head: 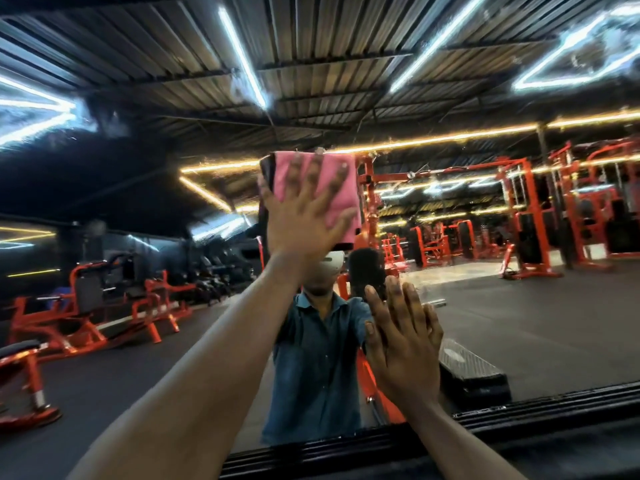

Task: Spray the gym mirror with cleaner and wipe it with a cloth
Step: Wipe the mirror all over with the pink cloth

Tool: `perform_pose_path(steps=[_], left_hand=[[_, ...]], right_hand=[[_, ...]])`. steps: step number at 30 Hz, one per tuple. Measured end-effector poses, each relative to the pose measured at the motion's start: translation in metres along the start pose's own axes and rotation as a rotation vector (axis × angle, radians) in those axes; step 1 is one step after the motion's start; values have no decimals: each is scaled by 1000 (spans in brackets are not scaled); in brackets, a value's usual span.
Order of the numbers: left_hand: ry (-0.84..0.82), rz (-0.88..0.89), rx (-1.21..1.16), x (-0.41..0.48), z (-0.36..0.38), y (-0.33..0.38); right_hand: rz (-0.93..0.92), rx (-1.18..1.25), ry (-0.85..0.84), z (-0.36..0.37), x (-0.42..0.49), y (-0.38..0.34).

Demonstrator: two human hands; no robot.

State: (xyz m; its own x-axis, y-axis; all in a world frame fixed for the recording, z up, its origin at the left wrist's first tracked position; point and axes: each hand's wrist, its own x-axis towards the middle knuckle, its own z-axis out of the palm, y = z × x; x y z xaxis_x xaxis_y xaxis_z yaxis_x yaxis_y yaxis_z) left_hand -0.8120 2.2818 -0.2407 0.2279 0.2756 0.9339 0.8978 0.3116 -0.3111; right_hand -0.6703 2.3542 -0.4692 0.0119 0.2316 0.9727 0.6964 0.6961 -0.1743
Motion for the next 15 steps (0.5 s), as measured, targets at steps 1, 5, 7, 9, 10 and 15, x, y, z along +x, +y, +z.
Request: perform_pose_path(steps=[1,5,7,9,10,15], left_hand=[[-26,17,-7,2,0,7],[-56,6,-12,-52,7,-15],[-56,-38,-46,-112,10,-25],[-99,-81,-92,-184,14,-23],[-130,-91,-119,-218,16,-18],[-319,-135,-170,-312,20,32]], right_hand=[[4,-2,1,0,-1,0],[-4,-9,3,-2,-3,1],[-1,-8,3,-3,-3,-1],[-4,-10,-1,-4,-2,-3],[-5,-9,-2,-4,-2,-3],[-32,-50,-44,-12,-2,0]])
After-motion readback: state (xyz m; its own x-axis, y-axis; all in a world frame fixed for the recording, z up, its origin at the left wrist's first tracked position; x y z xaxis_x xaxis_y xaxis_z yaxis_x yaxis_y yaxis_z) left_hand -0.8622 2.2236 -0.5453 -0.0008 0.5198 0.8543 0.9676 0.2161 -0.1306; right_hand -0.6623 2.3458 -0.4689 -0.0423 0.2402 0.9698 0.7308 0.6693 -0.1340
